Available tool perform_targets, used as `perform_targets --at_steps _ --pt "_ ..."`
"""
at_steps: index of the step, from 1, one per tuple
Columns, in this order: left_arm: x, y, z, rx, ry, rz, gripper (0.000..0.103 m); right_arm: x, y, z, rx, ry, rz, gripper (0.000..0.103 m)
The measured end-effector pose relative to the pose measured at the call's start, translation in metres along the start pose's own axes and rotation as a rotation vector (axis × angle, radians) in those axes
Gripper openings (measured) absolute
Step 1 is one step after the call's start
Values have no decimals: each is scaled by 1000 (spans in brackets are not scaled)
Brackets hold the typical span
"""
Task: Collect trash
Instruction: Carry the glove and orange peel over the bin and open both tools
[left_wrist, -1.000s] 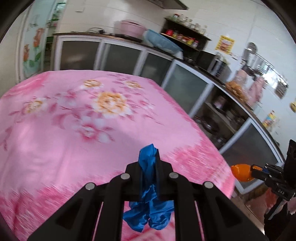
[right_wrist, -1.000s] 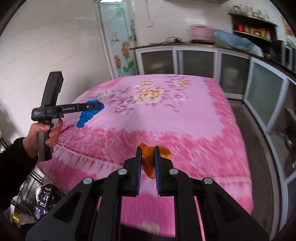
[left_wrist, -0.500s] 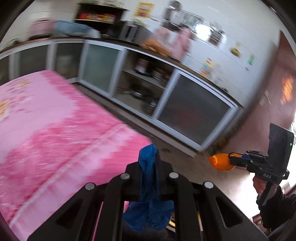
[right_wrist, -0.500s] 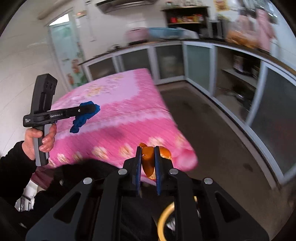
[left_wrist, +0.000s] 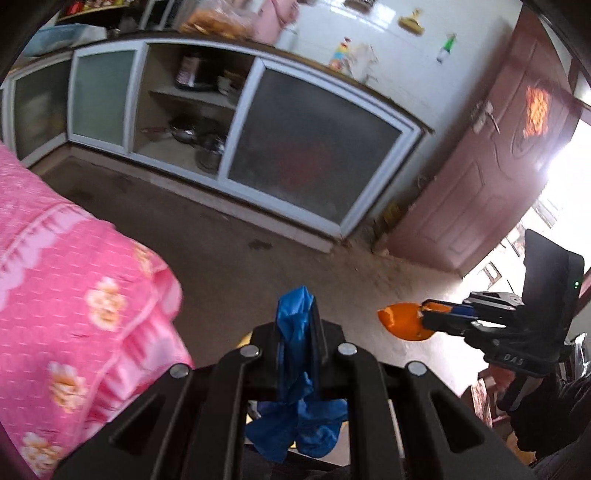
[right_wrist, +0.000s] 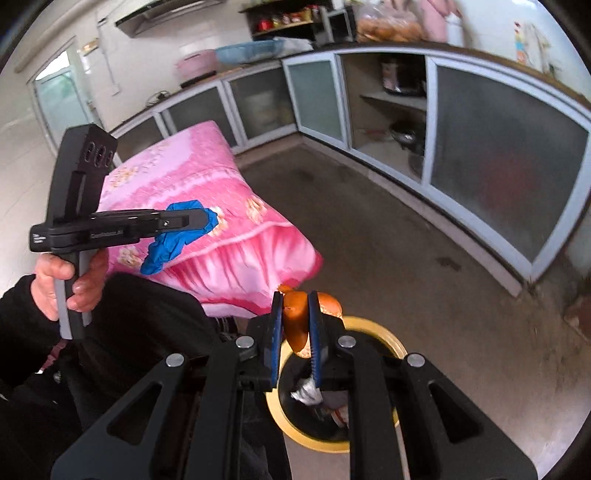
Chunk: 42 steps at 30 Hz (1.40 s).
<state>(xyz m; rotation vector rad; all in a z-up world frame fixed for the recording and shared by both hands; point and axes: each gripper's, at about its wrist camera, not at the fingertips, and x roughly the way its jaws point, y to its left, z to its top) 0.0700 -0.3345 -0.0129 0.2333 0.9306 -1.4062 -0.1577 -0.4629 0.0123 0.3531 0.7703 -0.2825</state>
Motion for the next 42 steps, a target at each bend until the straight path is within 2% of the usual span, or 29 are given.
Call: perform_targets --at_steps 14,20,30,31,32,33,34,35,36,38,40,42 --pt "91 -46 -37 58 252 -32 9 53 -45 -51 177 139 -21 12" --pt "115 -39 -48 24 330 -5 10 77 -59 -63 224 210 -45 12" --pt "156 -9 -67 -110 460 -9 10 119 -65 -74 250 311 -84 13" --pt "158 -9 -67 -115 463 -10 18 123 -65 -75 251 325 -93 14" --pt "159 -8 -68 -122 468 -16 36 126 -67 -77 256 337 -102 16" --pt "159 -7 -68 -131 470 -26 44 128 -69 -78 266 351 -116 24" --pt "157 -6 -69 -141 462 -22 63 130 -74 -81 285 367 -130 33" --pt "154 -5 -69 -147 448 -6 74 130 -77 -83 300 367 -131 55" --pt "152 -4 -69 -154 435 2 76 129 -81 -85 322 361 -127 66" --pt "150 0 -69 -175 439 0 83 125 -86 -87 337 367 -155 66" --pt "145 6 -70 -218 432 -6 84 120 -86 -89 318 368 -213 66" --pt "139 11 -69 -253 413 -14 85 112 -86 -90 324 356 -233 66"
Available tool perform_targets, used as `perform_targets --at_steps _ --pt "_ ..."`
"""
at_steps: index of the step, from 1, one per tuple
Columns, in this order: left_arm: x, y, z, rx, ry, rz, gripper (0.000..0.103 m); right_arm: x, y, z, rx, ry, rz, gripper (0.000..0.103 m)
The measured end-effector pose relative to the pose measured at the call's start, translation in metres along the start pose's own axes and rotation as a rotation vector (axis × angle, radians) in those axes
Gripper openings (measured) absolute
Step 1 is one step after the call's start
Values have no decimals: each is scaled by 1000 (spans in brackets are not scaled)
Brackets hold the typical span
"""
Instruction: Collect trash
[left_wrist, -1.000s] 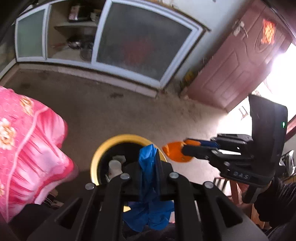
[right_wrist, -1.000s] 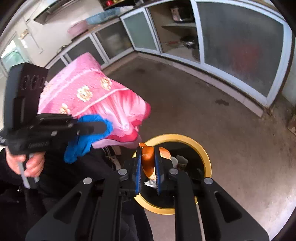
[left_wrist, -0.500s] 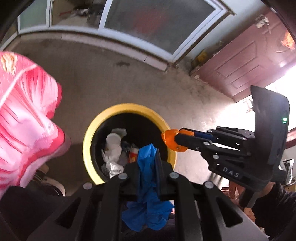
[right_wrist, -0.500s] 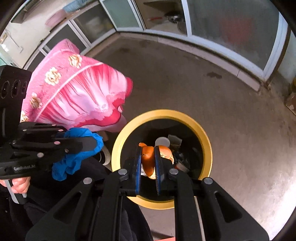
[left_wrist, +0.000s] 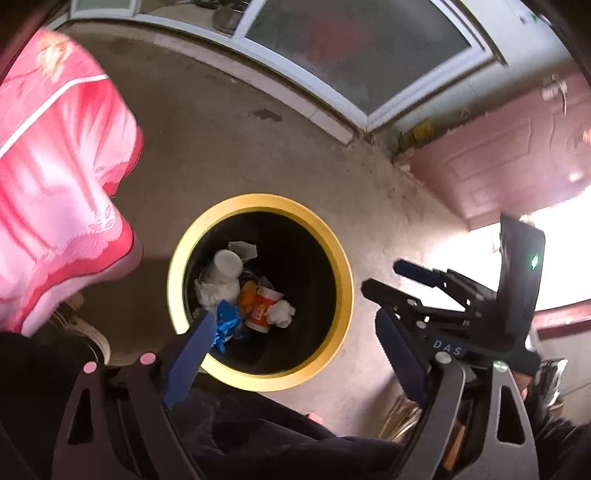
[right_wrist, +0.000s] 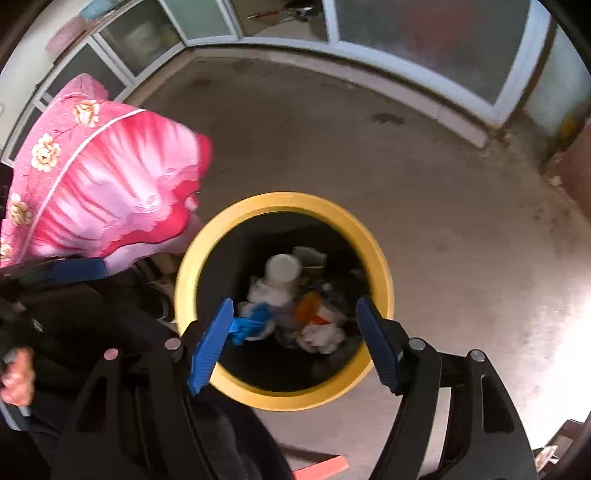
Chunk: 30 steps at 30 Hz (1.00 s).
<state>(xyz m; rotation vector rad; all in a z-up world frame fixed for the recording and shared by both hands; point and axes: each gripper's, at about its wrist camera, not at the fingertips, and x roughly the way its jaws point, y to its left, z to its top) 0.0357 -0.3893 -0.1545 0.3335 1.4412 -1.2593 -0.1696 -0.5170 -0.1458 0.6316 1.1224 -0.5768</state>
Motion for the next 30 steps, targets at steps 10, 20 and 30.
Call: perform_targets --at_steps 10,20,30 --pt "-85 -24 -16 119 -278 -67 86 -80 19 -25 29 -326 -168 95" --pt "-202 -50 -72 275 -690 49 95 -193 71 -41 76 -749 -134 95" --pt "-264 -36 -122 147 -929 177 95 -252 136 -47 243 -946 -467 95"
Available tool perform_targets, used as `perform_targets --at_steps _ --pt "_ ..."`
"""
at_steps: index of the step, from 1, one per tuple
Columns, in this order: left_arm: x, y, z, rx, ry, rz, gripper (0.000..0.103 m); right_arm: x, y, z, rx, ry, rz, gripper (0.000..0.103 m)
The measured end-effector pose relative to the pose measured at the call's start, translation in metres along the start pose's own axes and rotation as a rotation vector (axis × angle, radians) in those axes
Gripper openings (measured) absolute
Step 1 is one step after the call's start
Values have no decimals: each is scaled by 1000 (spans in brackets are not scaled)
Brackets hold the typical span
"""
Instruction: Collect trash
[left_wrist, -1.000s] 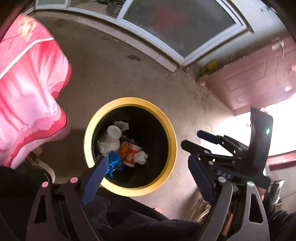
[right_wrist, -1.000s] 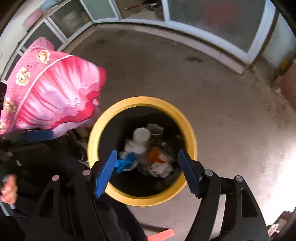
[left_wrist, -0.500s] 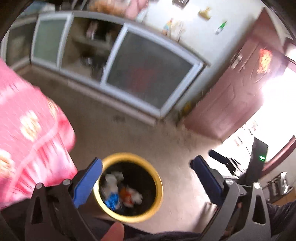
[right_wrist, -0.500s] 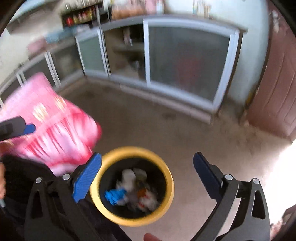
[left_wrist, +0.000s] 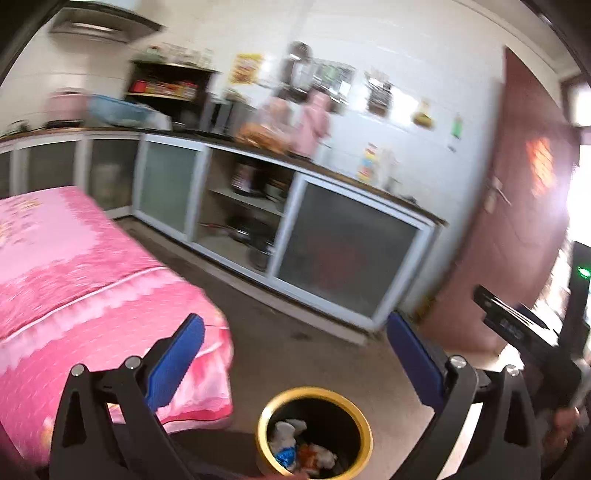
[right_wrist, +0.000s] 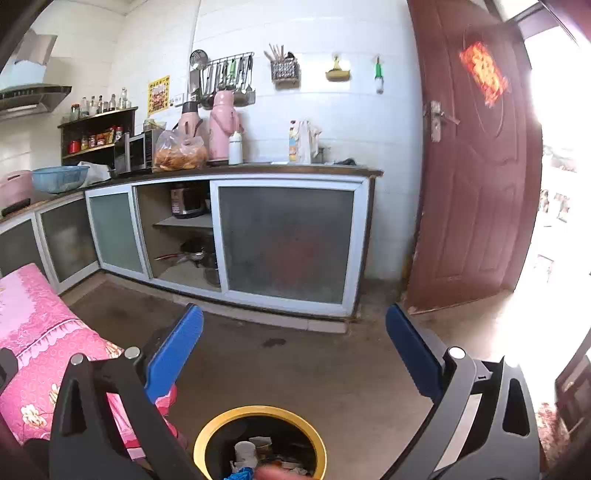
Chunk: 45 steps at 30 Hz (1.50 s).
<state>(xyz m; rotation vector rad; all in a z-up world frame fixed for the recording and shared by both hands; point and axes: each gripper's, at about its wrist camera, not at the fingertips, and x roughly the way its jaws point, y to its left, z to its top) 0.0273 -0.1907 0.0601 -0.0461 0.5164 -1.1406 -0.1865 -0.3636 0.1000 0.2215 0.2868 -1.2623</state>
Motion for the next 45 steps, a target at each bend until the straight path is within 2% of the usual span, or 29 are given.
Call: perform_targets --at_steps 4,7,9,11,13,17,20,22,25,27,29,31,33,36,41,45 --pt "-9 4 -12 10 17 95 95 -4 3 -17 141 33 32 95" --pt "-15 6 -26 15 18 153 95 -9 6 -40 191 7 -4 95" --pt "-19 8 -37 20 9 191 95 -11 11 -54 155 -7 -47 95" --pt "-22 12 -48 11 18 215 95 -9 11 -65 146 4 -50 95" --pt "-25 16 -57 -13 27 226 95 -8 12 -68 150 10 -43 95" --pt "-26 16 -66 -6 14 267 95 -22 22 -76 110 -31 7 95" --pt "-31 16 -69 -7 -31 314 95 -27 31 -76 70 -51 41 95" --pt "-39 19 -68 -10 -59 313 95 -30 32 -78 68 -53 52 95" --pt "-53 19 -68 0 -123 366 95 -27 44 -81 28 -13 49 95" --pt "-58 18 -70 11 -155 401 95 -20 51 -87 12 43 102 95" --pt "-56 17 -72 24 -144 418 95 -11 57 -92 5 114 147 95" --pt "-53 18 -74 30 -122 422 95 -10 64 -94 -16 133 115 95" --pt "-49 20 -75 26 -102 410 95 -16 68 -95 -39 110 57 95" --pt "-46 24 -78 8 -84 405 95 -39 65 -93 -43 -8 -66 95" --pt "-32 27 -82 -7 -22 400 95 -74 72 -98 -92 -179 -65 95" --pt "-32 30 -85 -20 -16 408 95 -77 73 -99 -106 -187 -51 95"
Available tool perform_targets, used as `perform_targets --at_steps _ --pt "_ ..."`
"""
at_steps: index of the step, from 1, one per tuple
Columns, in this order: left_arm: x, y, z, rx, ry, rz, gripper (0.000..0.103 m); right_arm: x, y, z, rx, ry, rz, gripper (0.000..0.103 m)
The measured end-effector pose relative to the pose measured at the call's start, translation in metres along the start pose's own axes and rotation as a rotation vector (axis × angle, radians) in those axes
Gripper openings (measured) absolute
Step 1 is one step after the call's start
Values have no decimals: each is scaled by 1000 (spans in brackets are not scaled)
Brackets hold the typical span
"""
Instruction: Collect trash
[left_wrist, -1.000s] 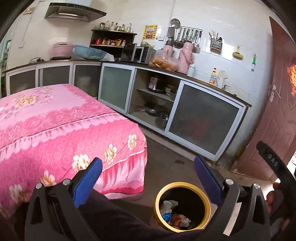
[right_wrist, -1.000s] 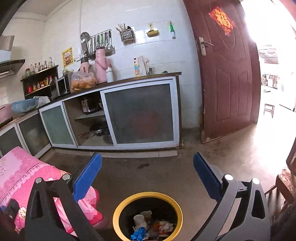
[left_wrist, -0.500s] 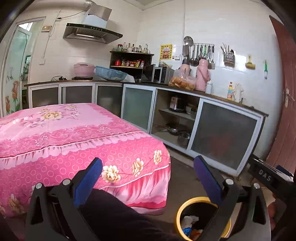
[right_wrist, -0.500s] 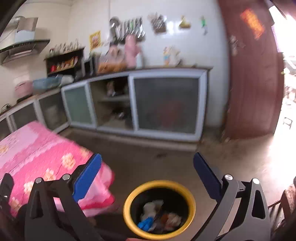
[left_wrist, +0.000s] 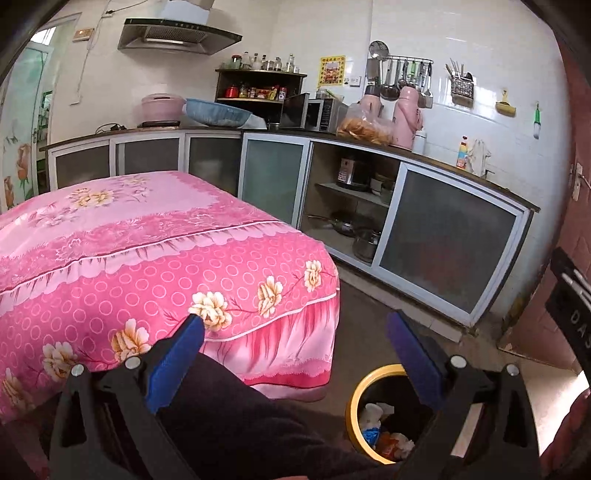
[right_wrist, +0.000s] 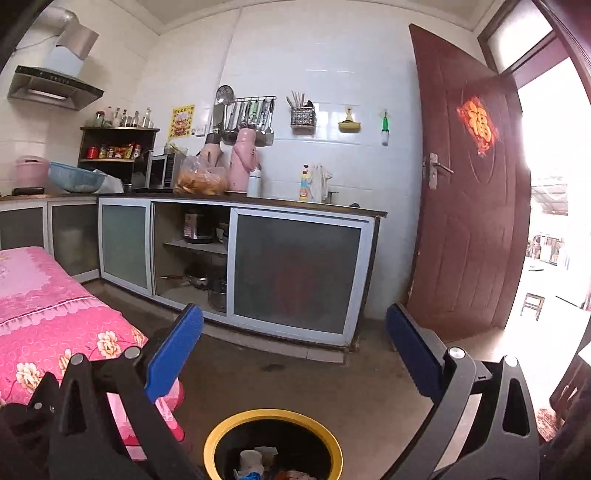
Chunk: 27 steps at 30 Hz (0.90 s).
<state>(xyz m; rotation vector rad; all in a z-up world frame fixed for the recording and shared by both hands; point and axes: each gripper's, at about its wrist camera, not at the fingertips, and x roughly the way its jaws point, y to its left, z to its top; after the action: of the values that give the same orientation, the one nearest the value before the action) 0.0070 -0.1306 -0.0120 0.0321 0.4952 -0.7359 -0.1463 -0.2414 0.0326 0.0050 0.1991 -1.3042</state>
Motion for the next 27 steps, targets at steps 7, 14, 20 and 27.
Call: perform_targets --at_steps 7,14,20,27 --pt "0 -2 1 4 28 61 95 17 15 -2 -65 68 9 95" --pt "-16 -3 7 -17 27 100 95 26 11 -3 -51 124 40 95" --pt "-29 -8 10 6 -6 116 95 14 5 -2 -42 97 59 95" --pt "-23 -5 11 -17 22 121 95 20 1 -2 -17 122 81 95"
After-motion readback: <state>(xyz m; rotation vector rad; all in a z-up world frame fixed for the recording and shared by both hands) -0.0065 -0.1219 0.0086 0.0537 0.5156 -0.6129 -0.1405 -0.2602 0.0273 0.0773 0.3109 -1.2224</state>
